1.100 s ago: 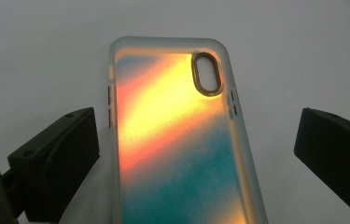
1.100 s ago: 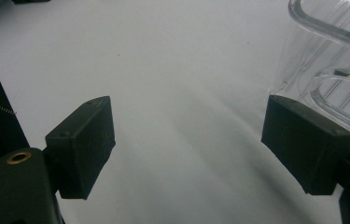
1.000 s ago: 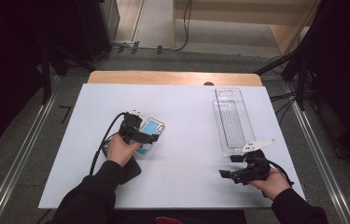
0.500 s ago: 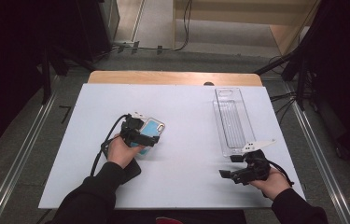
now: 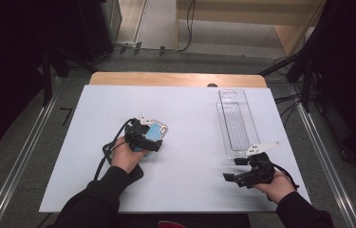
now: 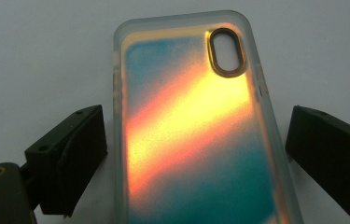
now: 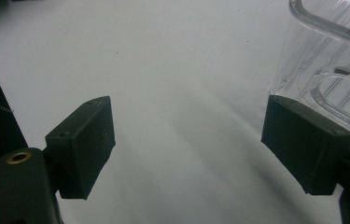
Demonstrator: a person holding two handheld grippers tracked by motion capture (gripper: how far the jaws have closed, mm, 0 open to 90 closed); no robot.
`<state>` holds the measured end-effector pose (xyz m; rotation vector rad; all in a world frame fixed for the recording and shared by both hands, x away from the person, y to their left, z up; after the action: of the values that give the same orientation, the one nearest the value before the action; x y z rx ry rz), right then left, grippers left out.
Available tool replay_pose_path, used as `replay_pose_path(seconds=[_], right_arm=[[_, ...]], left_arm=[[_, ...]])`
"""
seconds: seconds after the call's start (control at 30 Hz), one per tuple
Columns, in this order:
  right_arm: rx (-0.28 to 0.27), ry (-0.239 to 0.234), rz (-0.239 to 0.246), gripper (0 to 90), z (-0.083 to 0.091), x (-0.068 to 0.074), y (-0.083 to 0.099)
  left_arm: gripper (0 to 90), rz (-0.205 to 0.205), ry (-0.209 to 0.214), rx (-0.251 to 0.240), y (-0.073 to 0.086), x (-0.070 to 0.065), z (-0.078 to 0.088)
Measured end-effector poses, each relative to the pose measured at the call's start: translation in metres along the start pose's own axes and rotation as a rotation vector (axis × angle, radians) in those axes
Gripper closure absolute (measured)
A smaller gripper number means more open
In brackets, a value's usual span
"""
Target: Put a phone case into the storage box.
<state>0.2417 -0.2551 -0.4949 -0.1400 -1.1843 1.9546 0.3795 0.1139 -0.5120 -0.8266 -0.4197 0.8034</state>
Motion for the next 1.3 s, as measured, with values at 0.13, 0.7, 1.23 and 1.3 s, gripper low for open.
replay_pose_path(seconds=[0.13, 0.7, 1.23, 1.3], right_arm=[[0.001, 0.0, 0.002, 15.5, 0.0, 0.0, 0.0], [0.001, -0.001, 0.001, 15.5, 0.0, 0.0, 0.0], [-0.026, -0.019, -0.006, 15.5, 0.002, 0.001, -0.003], [-0.022, -0.024, -0.015, 15.5, 0.002, 0.001, -0.003]], left_arm=[[15.3, 0.013, -0.008, -0.022, 0.001, 0.002, 0.003], [16.5, 0.095, 0.007, -0.043, -0.003, 0.008, 0.007], [16.5, 0.167, 0.107, -0.137, -0.026, 0.013, 0.041], [16.5, 0.17, 0.125, -0.145, -0.028, 0.012, 0.046]])
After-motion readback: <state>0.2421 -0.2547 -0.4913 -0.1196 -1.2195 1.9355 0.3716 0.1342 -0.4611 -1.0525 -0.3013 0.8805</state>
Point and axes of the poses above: each handheld gripper's, and its own axes: z roughly backward along the jaws, y roughly out of its underside, x roughly to its left, the point moved 1 cm from there along -z, roughly forward along the jaws, and after that the axes turned 14 degrees about -x, right-handed, at the moved point
